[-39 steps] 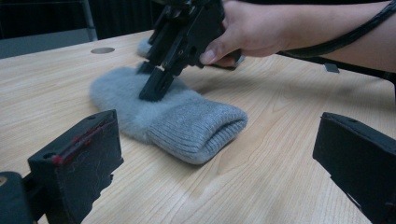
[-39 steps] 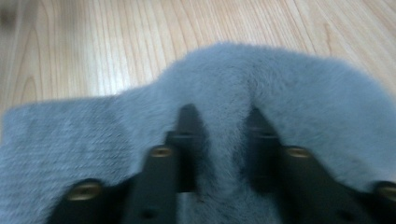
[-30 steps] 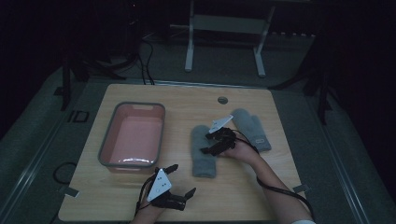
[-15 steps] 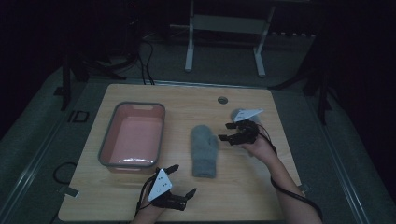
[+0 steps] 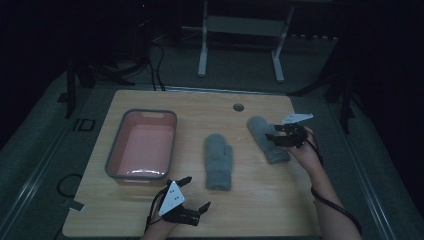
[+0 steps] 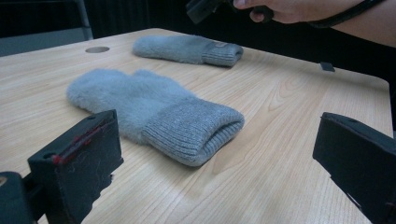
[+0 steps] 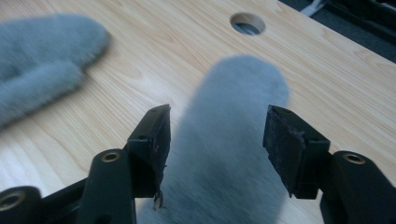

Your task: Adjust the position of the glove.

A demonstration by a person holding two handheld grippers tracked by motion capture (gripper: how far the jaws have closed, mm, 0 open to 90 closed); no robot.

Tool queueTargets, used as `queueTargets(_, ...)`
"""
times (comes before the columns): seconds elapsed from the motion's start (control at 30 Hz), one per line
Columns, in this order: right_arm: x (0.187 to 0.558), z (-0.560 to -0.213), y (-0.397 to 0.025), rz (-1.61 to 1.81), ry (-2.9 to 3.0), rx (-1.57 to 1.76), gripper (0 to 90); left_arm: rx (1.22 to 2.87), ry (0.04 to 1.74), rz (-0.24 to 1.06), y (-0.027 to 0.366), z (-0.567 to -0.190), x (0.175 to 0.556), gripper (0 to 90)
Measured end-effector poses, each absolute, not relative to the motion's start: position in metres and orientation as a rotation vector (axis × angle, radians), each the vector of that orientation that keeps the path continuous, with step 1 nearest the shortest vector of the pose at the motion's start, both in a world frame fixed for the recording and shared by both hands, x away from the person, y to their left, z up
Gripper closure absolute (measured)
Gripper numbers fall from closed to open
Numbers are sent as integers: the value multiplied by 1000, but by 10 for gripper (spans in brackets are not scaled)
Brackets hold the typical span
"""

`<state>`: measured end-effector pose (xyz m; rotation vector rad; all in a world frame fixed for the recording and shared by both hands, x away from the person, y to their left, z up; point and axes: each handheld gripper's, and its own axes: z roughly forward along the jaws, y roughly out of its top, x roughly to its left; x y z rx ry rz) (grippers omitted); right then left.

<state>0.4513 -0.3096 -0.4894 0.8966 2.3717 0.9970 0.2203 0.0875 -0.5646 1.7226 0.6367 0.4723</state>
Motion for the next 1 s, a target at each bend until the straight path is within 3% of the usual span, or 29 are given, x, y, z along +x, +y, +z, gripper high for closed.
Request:
queueTargets(0.17,454,-506,-315,947,2370,866,460,1726,641,469,86,-565,220,15)
queueTargets(0.5,472,-540,-313,924,2408,998,445,1727,627,466,84,-564,217,15)
queueTargets(0.83,462,-548,-305,911,2381,997,718,1733,624,465,83,-564,216,15)
queueTargets(1.0,458,-549,-302,927,2323,1069,761,1729,625,466,84,-564,216,15)
